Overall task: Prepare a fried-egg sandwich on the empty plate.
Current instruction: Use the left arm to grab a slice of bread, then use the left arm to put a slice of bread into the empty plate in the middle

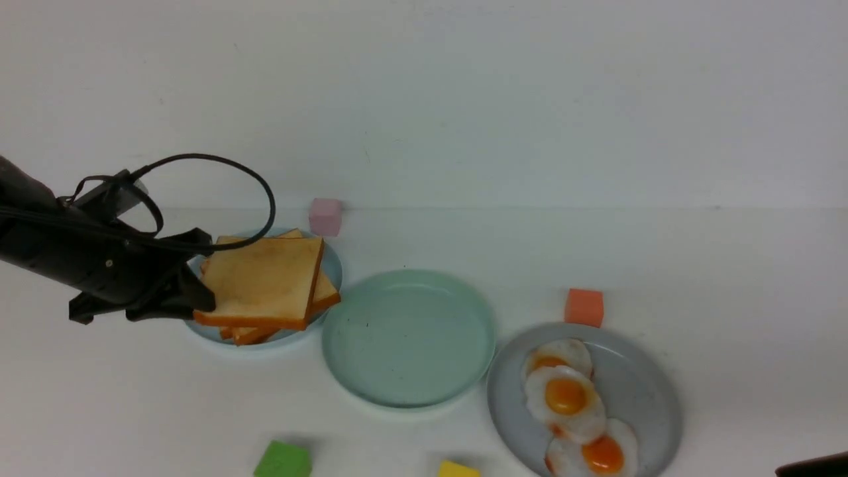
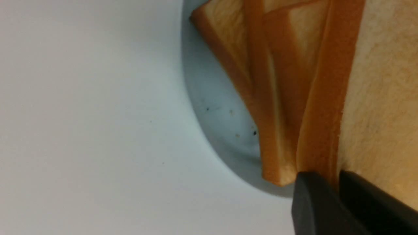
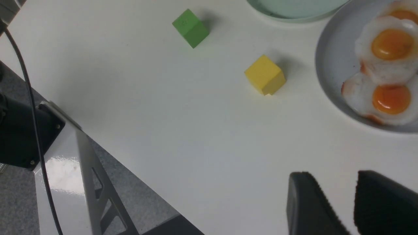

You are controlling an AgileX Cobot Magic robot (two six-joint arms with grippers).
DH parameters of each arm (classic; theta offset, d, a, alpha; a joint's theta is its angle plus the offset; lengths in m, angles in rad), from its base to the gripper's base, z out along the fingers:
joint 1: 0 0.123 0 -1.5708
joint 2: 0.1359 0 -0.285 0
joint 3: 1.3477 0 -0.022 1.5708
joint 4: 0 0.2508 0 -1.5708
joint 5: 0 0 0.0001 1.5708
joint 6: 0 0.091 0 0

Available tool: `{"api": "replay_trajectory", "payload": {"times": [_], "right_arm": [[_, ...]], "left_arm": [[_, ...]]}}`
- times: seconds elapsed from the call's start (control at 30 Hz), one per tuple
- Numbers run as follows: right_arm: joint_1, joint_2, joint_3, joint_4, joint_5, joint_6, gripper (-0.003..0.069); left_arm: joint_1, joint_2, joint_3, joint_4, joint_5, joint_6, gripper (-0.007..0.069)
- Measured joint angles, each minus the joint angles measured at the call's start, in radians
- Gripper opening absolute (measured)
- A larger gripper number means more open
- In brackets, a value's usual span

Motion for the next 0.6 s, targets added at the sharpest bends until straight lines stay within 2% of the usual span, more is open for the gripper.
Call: {"api": "replay_trajectory", "payload": {"times": [0.03,0.27,0.43,0.6], "right_arm": [[0.000,0.000,0.000,0.000,0.000,0.000,0.0245],[0.000,0.000,0.000,0.001,-0.001,-0.002,0.0245],[0.000,0.000,0.000,0.001,-0.017,-0.006,0.0245],[0.000,0.000,0.000,0.000,-0.035,-0.006,0.0245]], "left_arm": [[0.000,-0.017,0.000,0.004,0.001,0.000,0.0029],[-0.027,-0.148,0.000,-0.038,0.035,0.033,0.0027],[-0.171,-0.154,0.002,-0.134,0.055,0.096,0.0027],[-0.292,-0.087,0.003,-0.193,-0.027,0.089,0.0027]]}}
